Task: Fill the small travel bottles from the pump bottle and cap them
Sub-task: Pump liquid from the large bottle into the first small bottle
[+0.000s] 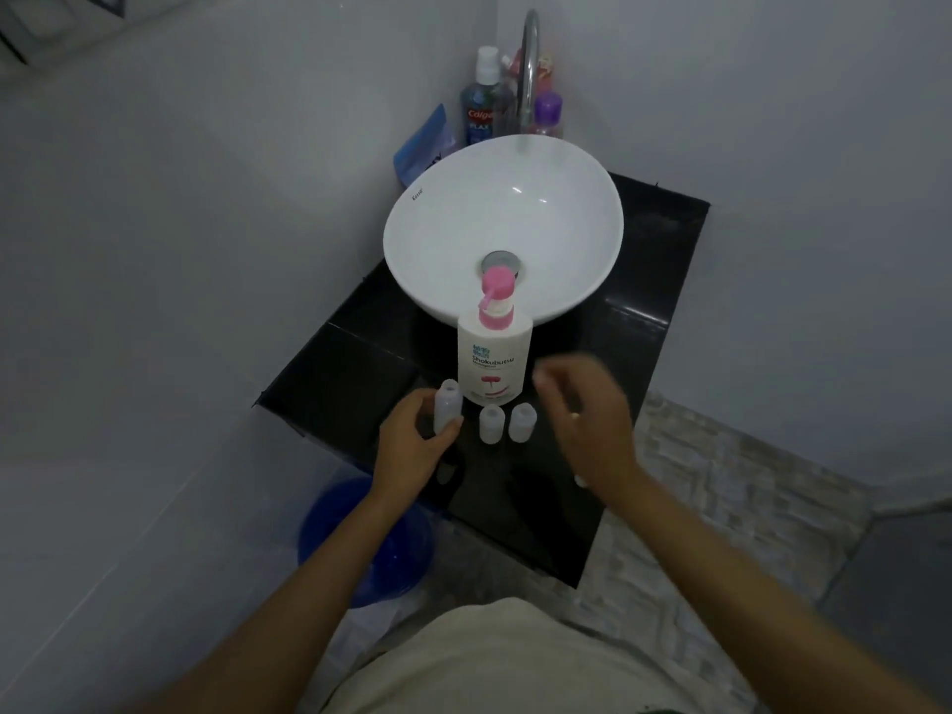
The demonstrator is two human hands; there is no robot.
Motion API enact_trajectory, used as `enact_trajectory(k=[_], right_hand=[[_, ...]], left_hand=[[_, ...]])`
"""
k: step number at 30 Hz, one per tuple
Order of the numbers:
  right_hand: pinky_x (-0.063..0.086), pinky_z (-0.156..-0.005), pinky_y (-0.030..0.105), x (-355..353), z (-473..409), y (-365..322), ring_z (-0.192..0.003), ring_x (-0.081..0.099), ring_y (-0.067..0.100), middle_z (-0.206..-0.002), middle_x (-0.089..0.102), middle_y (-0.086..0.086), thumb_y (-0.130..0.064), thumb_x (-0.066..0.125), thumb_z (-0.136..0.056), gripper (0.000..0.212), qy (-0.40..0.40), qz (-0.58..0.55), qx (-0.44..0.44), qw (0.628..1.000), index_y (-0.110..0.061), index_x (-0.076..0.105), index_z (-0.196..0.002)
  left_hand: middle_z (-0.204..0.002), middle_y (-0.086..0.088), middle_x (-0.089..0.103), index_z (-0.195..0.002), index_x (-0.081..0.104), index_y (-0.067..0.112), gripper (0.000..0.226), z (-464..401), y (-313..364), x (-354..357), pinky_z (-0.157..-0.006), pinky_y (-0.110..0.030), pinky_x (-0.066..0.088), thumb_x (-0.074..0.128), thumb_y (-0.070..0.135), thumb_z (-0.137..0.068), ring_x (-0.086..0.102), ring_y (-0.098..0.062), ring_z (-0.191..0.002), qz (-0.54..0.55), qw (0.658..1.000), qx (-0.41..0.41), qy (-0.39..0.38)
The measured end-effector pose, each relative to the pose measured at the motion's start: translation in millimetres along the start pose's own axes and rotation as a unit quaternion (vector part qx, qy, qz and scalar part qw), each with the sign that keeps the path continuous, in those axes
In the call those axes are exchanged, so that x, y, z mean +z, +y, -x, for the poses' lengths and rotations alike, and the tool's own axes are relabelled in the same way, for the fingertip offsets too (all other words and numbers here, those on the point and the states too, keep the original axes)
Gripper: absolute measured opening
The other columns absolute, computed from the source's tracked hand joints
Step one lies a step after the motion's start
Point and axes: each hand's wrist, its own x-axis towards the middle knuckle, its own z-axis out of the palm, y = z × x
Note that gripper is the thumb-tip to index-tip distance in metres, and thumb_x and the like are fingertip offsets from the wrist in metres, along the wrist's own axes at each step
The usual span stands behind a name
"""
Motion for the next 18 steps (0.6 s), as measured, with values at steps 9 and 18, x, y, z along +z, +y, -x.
enact_trajectory(k=[9,18], right_hand=[[0.048,-0.074,0.021,19,-144,-44,-0.075,0.063,0.017,-0.08,0.069,0.007,-0.032,0.053,-0.093,0.031,-0.141,-0.06,0.055,0.987,-0.006,0.067,-0.087],[0.049,-0.071,0.022,35,-150,-38,-0.063,0.062,0.016,-0.068,0.068,0.011,-0.026,0.048,-0.097,0.039,-0.23,-0.177,0.125,0.949,0.0,0.071,-0.079]], left_hand=[[-0.103,0.007,0.058,-0.108,0.058,0.033,0.03,-15,57,-17,-0.075,-0.004,0.044,0.07,0.027,-0.082,0.056,0.004,-0.092,0.01,0.996,0.064,0.059],[-0.102,0.004,0.057,-0.11,0.059,0.03,0.031,-18,81,-24,-0.073,-0.004,0.043,0.07,0.025,-0.081,0.054,0.007,-0.091,0.0,0.991,0.101,0.083]])
